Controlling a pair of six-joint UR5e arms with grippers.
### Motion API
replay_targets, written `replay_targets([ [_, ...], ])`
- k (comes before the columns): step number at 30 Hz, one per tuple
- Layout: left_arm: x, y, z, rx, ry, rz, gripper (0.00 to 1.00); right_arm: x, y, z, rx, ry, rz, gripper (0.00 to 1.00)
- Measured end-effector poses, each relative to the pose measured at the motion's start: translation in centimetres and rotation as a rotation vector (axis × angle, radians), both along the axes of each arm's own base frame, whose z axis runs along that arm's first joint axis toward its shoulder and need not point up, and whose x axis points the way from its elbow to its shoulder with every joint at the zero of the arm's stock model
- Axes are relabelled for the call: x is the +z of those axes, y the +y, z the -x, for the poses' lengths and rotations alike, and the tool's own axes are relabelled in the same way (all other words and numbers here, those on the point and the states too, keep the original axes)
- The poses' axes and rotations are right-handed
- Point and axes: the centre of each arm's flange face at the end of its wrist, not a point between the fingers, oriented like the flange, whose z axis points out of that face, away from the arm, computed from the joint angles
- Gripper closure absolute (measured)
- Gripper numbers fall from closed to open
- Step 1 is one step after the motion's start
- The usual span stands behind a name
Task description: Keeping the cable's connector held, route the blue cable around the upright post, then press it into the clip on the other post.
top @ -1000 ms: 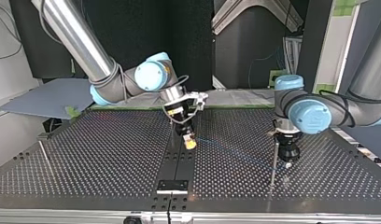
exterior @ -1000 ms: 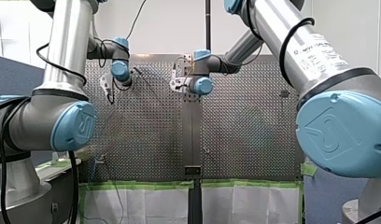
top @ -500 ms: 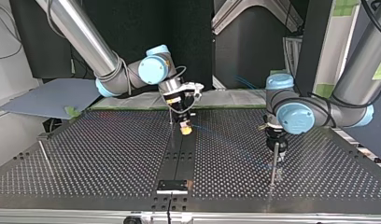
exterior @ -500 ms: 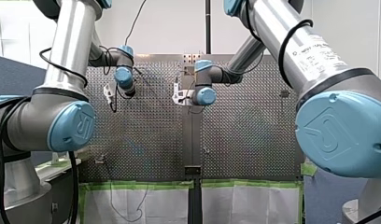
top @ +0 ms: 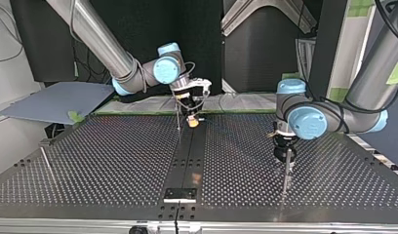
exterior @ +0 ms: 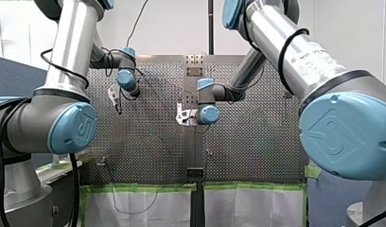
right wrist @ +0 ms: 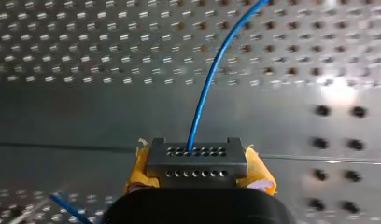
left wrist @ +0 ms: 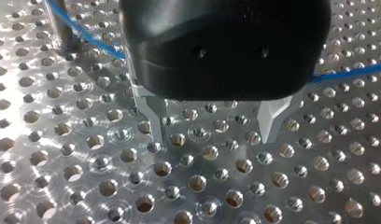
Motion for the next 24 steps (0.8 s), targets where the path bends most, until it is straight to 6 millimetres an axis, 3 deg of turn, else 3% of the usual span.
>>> replay_targets([
  [24, -0.1, 0.3, -0.2, 0.003, -0.007, 0.003, 0.04, -11.2, -0.3, 1.1, -0.022, 0.091, -0.097, 1.0],
])
